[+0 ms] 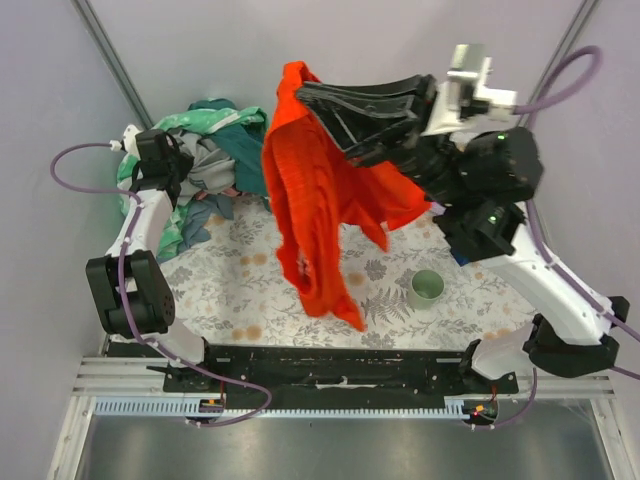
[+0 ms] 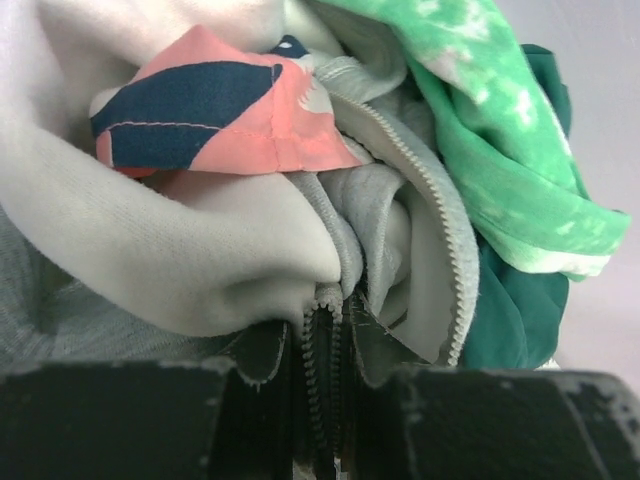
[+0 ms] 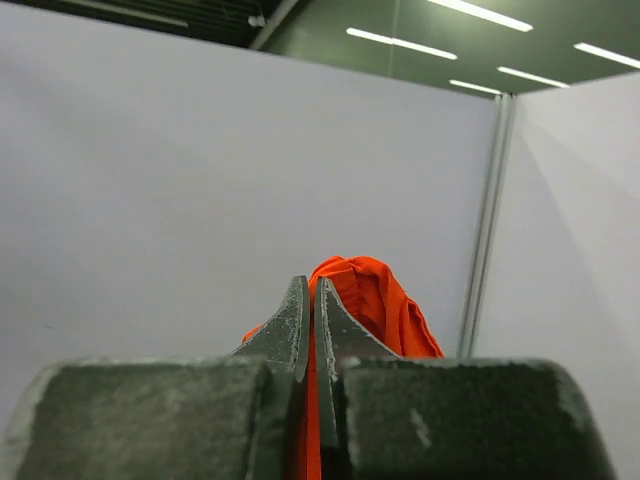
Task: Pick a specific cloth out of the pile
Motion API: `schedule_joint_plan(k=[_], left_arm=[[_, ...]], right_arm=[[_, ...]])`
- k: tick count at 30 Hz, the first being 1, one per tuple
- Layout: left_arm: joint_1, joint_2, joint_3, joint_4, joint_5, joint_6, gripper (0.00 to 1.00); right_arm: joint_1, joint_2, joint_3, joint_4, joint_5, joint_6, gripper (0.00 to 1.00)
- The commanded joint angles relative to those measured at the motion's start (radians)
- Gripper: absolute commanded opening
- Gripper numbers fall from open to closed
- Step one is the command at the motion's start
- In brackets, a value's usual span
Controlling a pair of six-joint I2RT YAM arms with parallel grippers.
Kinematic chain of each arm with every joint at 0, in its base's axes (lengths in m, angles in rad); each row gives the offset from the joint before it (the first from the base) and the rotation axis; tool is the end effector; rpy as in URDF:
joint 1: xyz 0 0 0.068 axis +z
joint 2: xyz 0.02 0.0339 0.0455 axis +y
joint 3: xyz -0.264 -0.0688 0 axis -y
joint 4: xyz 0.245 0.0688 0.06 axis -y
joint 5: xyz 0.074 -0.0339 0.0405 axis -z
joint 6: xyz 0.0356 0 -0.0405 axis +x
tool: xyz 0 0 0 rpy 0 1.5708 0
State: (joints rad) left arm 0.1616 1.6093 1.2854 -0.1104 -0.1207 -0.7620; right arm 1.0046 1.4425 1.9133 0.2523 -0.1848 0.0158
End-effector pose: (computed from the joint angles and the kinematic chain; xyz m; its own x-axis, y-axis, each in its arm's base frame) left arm 0.3751 0.0655 0.3102 -0.1158 -0.7133 -0.6913 -0.4803 0.6494 -0.5896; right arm 0.1335 0.2222 0.6121 0.3406 0.5649 -0.7516 -0.9090 0.4021 -0.1097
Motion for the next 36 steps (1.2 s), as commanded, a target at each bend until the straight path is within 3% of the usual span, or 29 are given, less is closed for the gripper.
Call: schedule_joint_plan(k=[1,3,4,5,6,8,11,16,18,21,29,33,36], left_arm=[[0.013,-0.046,0.014,-0.043,-0.073,-0.092,0.2],[0.013,-0.103,-0.014,-0.08,-0.051,-0.134,0.35],[0.015,-0.13,-0.03,-0.096,-0.016,-0.146,0.51],[0.016,-0.158,-0.035,-0.141,0.025,-0.154,0.79],[0.016,-0.184,-0.026,-0.206,0.065,-0.155,0.91],[0.016,-0.251,-0.03,-0.364,0.142,-0.174,0.91],[0.016,-0.388,-0.105,-0.461,0.2,-0.171,0.92],[0.0,-0.716,-0.264,-0.497,0.237,-0.181,0.93],[-0.043,-0.753,-0.221,-0.578,0.208,-0.133,0.94],[-0.07,-0.821,-0.259,-0.549,0.188,-0.132,0.94],[-0.132,-0.819,-0.356,-0.44,0.254,-0.16,0.95],[-0.217,-0.782,-0.371,-0.437,0.219,-0.138,0.95],[-0.264,-0.778,-0.4,-0.405,0.182,-0.145,0.95]], right_arm=[[0.006,-0.039,0.058,-0.116,-0.099,0.098,0.0],[0.003,-0.065,0.03,-0.13,-0.081,0.114,0.0],[0.005,-0.083,0.009,-0.134,-0.071,0.112,0.0],[0.005,-0.099,-0.019,-0.148,-0.055,0.115,0.0],[0.005,-0.12,-0.034,-0.171,-0.032,0.121,0.0],[0.003,-0.157,-0.089,-0.202,0.004,0.124,0.0],[0.003,-0.221,-0.187,-0.196,0.053,0.122,0.0],[0.003,-0.287,-0.243,-0.208,0.107,0.11,0.0],[0.003,-0.286,-0.24,-0.209,0.105,0.108,0.0],[0.003,-0.263,-0.224,-0.202,0.129,0.093,0.0],[0.002,-0.153,-0.197,-0.272,0.39,-0.037,0.0],[-0.001,-0.168,-0.307,-0.329,0.507,0.028,0.0],[-0.001,-0.259,-0.564,-0.282,0.515,0.179,0.0]])
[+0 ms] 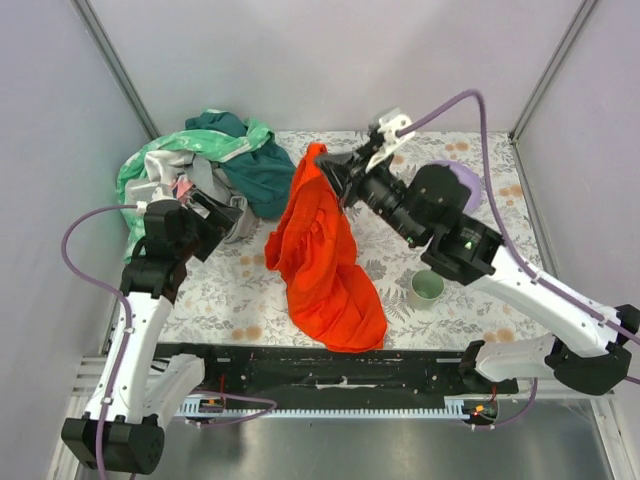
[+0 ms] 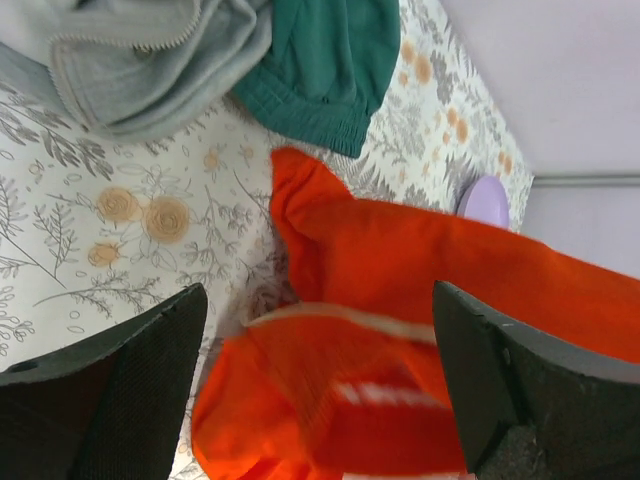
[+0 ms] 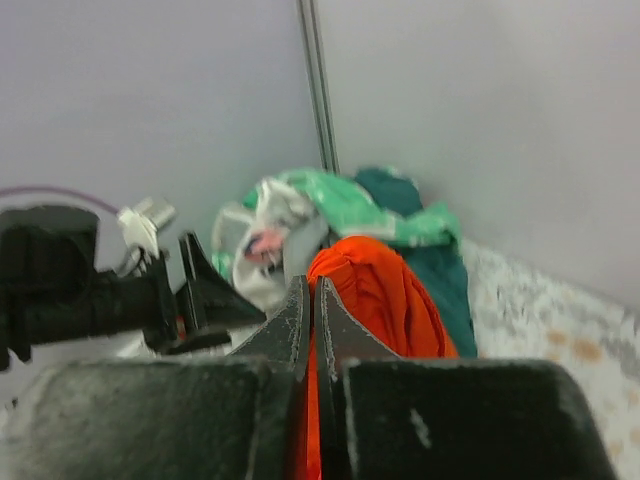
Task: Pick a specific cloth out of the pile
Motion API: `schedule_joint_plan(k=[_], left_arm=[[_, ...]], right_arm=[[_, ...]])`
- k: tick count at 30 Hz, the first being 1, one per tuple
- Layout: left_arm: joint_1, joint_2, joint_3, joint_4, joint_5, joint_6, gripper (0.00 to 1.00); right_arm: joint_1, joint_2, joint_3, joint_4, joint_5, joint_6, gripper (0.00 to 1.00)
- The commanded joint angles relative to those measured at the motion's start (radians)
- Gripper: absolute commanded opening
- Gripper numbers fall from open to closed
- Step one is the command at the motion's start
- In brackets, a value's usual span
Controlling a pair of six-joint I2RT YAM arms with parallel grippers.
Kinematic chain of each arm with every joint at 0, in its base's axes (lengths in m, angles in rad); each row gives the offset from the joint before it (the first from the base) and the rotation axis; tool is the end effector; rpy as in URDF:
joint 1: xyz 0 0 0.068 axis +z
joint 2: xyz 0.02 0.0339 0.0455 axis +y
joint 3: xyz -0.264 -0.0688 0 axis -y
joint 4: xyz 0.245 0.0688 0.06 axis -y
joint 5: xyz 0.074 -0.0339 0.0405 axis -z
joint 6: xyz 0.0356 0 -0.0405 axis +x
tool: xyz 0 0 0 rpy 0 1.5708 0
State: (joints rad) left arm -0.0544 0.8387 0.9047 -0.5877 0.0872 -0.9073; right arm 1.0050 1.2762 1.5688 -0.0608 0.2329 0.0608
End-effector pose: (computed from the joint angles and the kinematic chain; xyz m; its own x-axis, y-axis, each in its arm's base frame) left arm 0.1785 -0.0128 0.3313 -0.4085 -0.7638 -0.4998 -0.3123 0.6314 -0.7098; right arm 0.1497 0.2204 0.5192 0.0803 0.2368 -0.9682 -0.7071 0.6981 0.1121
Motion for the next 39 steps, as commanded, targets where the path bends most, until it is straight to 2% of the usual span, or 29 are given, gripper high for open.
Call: schedule_joint_plan(k=[1,4,7,8,10,12,14,15,16,17,20,24,26,28,31,34,39], left_arm=[[-0.059,-0.004,-0.024,0.075,-0.039,0.002,0.96],[-0.068,0.017,-0.02,0.077,-0.049,0.018,0.96],[-0.073,0.039,-0.013,0.075,-0.055,0.03,0.96],[-0.074,0.043,-0.013,0.074,-0.058,0.03,0.96],[-0.079,0.049,-0.012,0.08,-0.055,0.047,0.96],[-0.082,0.054,-0.012,0.078,-0.058,0.056,0.96],[-0.084,0.057,-0.013,0.077,-0.053,0.062,0.96],[-0.084,0.057,-0.015,0.077,-0.052,0.067,0.96],[-0.085,0.057,-0.015,0.077,-0.047,0.071,0.97],[-0.087,0.057,-0.016,0.077,-0.044,0.076,0.96],[-0.087,0.054,-0.021,0.077,-0.047,0.082,0.97],[-0.088,0.057,0.005,0.04,-0.066,0.113,0.97],[-0.087,0.059,0.019,0.02,-0.081,0.125,0.97],[-0.088,0.056,0.023,0.017,-0.079,0.133,0.97],[-0.088,0.054,0.022,0.014,-0.084,0.142,0.97],[-0.088,0.053,0.02,0.005,-0.121,0.146,0.97],[-0.088,0.056,0.02,0.005,-0.126,0.145,0.97]], right_arm=[[0.0,-0.131,-0.313,0.088,0.092,0.181,0.0],[-0.002,-0.216,-0.611,0.176,0.103,0.354,0.0],[-0.002,-0.189,-0.818,0.219,0.158,0.547,0.0],[-0.002,-0.149,-0.867,0.229,0.164,0.594,0.0],[-0.002,-0.056,-0.917,0.222,0.084,0.61,0.0],[-0.002,0.012,-0.874,0.135,0.028,0.605,0.04],[-0.002,0.014,-0.802,0.008,0.048,0.57,0.2],[-0.002,-0.006,-0.765,-0.051,0.072,0.544,0.36],[-0.002,-0.024,-0.721,-0.098,0.1,0.515,0.95],[-0.002,-0.044,-0.684,-0.146,0.103,0.476,0.98],[-0.002,-0.084,-0.564,-0.25,0.166,0.478,0.98],[-0.008,-0.132,-0.468,-0.342,0.33,0.449,0.98],[-0.048,-0.152,-0.434,-0.378,0.385,0.45,0.98],[-0.133,-0.166,-0.412,-0.418,0.375,0.477,0.98],[-0.25,-0.19,-0.417,-0.453,0.353,0.499,0.98],[-0.25,-0.239,-0.432,-0.479,0.368,0.54,0.98],[-0.25,-0.302,-0.546,-0.37,0.384,0.528,0.98]])
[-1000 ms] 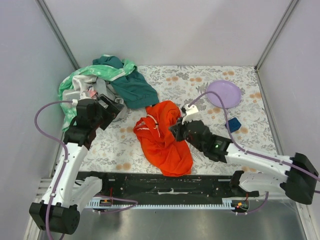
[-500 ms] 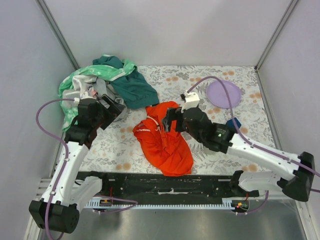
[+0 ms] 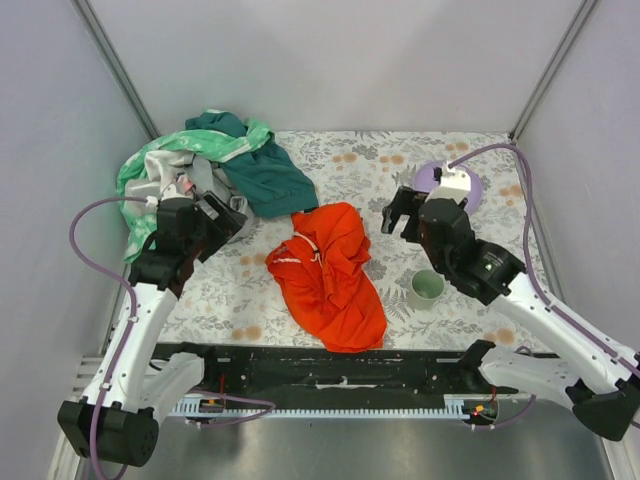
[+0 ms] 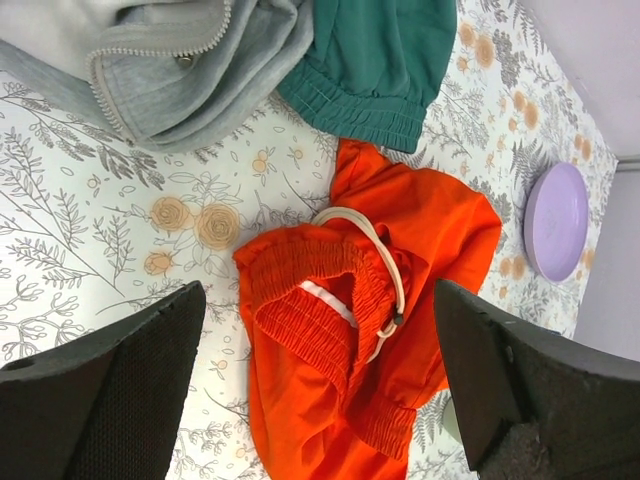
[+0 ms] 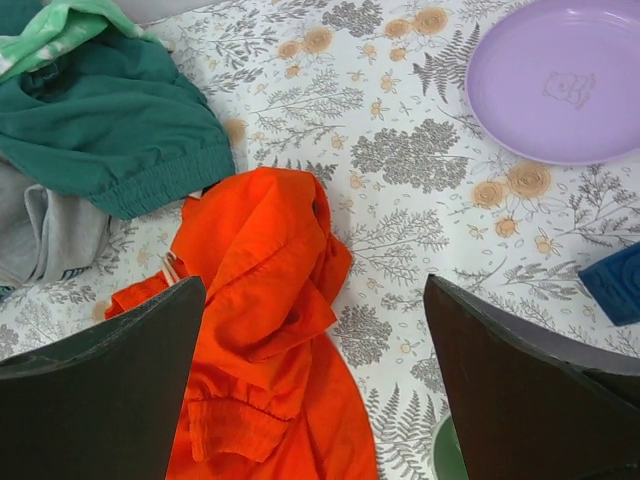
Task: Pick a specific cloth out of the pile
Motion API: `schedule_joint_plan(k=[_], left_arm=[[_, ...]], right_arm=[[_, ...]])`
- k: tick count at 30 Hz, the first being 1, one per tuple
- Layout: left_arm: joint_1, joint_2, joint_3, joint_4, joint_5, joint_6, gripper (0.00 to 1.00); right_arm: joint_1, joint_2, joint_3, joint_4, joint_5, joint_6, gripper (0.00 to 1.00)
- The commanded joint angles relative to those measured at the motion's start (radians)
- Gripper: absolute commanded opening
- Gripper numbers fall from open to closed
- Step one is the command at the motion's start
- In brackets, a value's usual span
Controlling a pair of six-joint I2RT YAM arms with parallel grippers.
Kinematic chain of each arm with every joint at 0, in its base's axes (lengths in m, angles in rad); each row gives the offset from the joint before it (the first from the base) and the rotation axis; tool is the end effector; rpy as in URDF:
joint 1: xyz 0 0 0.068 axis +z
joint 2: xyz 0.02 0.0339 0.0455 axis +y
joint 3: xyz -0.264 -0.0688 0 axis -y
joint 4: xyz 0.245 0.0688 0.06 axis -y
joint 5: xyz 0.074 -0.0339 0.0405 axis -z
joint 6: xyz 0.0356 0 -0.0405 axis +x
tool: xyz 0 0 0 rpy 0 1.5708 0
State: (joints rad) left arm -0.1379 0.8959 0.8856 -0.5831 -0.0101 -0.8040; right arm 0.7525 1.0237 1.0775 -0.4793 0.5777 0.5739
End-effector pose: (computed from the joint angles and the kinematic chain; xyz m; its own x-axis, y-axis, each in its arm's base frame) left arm 0.1897 -0.0260 0.3158 -0.4773 -0.6608 -0.5793 -0.3092 0.7434 -0.5931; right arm 0.1729 0.1352 0.3692 -0.3668 0.2796 -0.8873 -0.0123 0.9522 0.3052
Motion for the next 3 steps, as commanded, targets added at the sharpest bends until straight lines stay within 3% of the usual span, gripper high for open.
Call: schedule_joint_plan(k=[1,3], left_arm=[[-0.005,-0.002,0.036,0.0,-0.033,0.043,0.97],[-0.003,0.003,0.038,0.0,-0.037,0.045,0.98]], right_arm=[[0.001,-0.054,-0.059,0.047,0.048,0.021,0.98],[0.001,-0.059,-0.06,0.05,0.047,0.024,0.98]])
